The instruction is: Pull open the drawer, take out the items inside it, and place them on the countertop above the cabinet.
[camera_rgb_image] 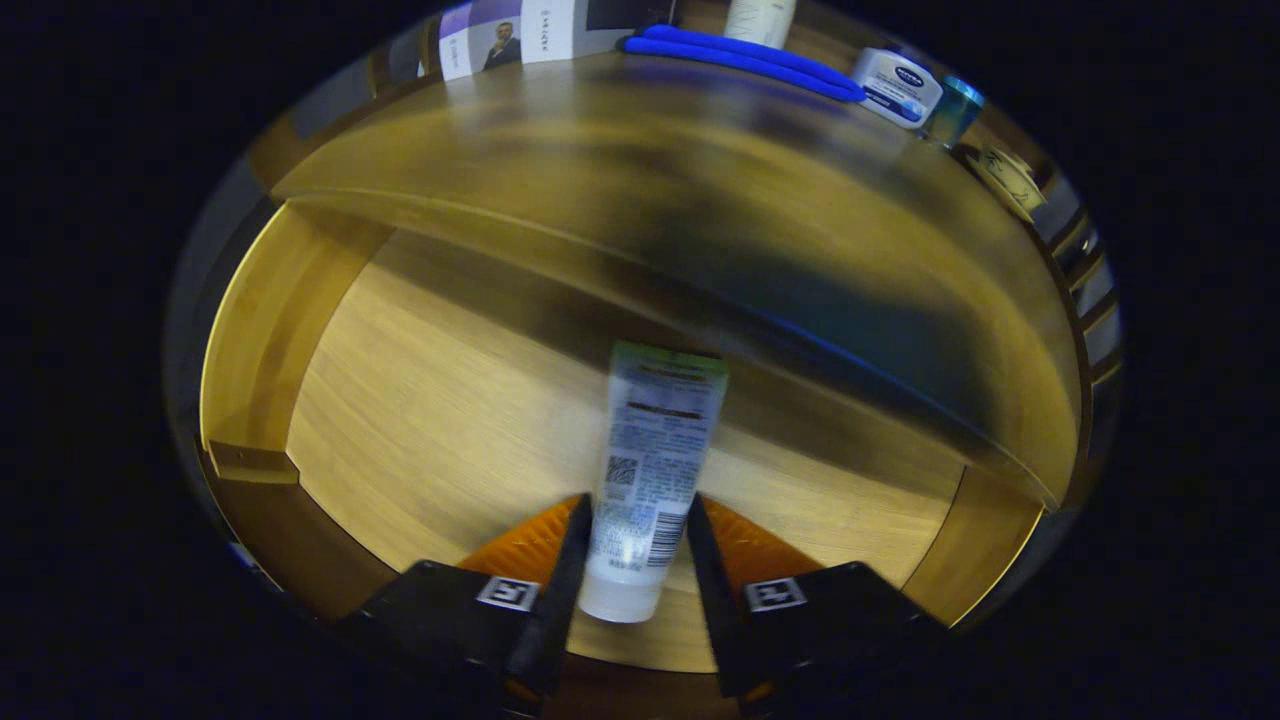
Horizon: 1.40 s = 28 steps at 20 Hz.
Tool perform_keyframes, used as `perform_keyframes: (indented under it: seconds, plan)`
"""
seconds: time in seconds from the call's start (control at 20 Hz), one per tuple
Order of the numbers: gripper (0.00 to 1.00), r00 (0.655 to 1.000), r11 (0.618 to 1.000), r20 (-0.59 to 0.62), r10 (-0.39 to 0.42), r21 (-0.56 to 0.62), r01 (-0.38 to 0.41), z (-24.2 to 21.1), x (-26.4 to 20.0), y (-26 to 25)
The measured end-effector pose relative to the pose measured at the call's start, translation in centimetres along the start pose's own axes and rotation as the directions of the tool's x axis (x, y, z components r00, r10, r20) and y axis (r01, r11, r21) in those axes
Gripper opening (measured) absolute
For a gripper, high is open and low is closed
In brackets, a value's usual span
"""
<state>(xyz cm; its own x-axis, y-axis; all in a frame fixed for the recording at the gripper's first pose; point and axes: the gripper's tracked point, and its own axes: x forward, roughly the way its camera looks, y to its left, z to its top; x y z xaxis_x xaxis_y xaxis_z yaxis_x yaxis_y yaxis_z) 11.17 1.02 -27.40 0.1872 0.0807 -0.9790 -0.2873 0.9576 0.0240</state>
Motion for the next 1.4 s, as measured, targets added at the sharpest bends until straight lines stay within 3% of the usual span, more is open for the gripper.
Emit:
perform_keyframes:
  seconds: [0.1, 0.3, 0.7, 1.3, 1.4]
  plan:
    - [0.49, 1.0, 1.0, 0.01, 0.025, 0.005, -0.025, 0.0, 0.1, 0.4]
    - [0.48, 0.996, 0.995, 0.027, 0.087, -0.046, -0.086, -0.3, -1.0, 1.6]
    - [0.48, 0.984, 0.979, 0.095, 0.151, -0.156, -0.135, -0.9, -4.9, 3.6]
    - [0.48, 0.945, 0.956, 0.198, 0.259, -0.19, -0.223, -1.7, -12.7, 5.8]
    - [0.48, 0.938, 0.961, 0.247, 0.243, -0.191, -0.199, -0.5, -14.0, 5.0]
